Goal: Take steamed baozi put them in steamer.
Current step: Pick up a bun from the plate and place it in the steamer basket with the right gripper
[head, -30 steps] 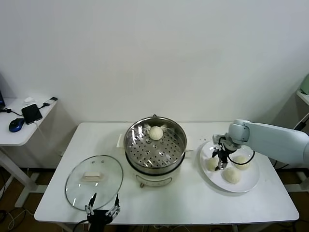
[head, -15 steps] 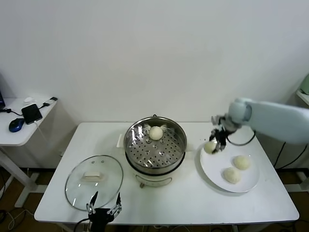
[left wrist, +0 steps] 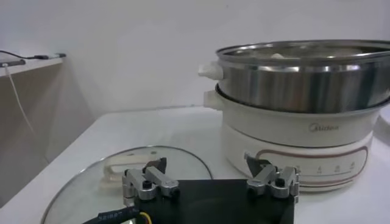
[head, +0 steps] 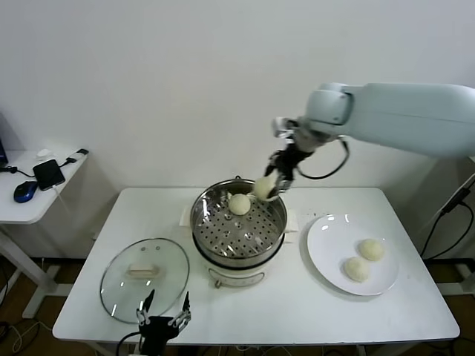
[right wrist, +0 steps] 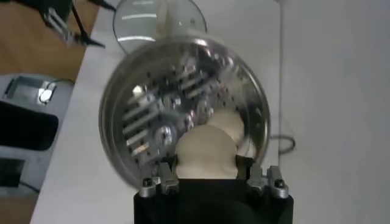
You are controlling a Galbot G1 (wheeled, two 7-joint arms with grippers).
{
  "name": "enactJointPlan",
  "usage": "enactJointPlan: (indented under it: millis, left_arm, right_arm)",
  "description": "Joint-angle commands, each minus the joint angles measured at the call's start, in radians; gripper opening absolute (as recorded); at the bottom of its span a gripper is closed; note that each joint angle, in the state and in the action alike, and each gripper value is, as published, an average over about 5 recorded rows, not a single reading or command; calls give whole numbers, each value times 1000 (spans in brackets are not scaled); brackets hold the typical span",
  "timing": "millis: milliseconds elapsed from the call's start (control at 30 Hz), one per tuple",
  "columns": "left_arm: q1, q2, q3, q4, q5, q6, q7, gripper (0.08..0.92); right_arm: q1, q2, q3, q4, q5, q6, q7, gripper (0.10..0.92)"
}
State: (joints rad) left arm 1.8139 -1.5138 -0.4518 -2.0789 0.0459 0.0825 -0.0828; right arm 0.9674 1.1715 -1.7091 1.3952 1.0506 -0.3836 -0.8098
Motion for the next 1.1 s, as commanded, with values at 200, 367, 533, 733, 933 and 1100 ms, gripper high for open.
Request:
enactJointPlan:
  millis: [200, 367, 533, 733, 933, 1100]
  left_arm:
    - [6, -1, -5, 10, -1, -12, -3, 823]
    - [1, -2, -7, 20, -2, -13, -3, 823]
    - [-6, -2, -8, 27, -5, -11, -3, 823]
    - [-10, 1, -8, 31, -7, -10, -4, 823]
    - [-10, 3, -6, 28, -8, -9, -3, 823]
    - [-7, 1, -2, 22, -7, -6, -3, 823]
  right_arm:
    - [-252, 241, 49, -161, 7, -115, 160, 645]
    - [-311, 267, 64, -229, -23, -111, 157, 645]
    - [-349, 294, 82, -293, -56, -105, 150, 645]
    - [-356, 306, 96, -328, -65, -86, 137, 720]
    - [-320, 256, 104, -281, -76, -40, 84, 818]
    - [-205, 122, 85, -195, -115, 40, -26, 822]
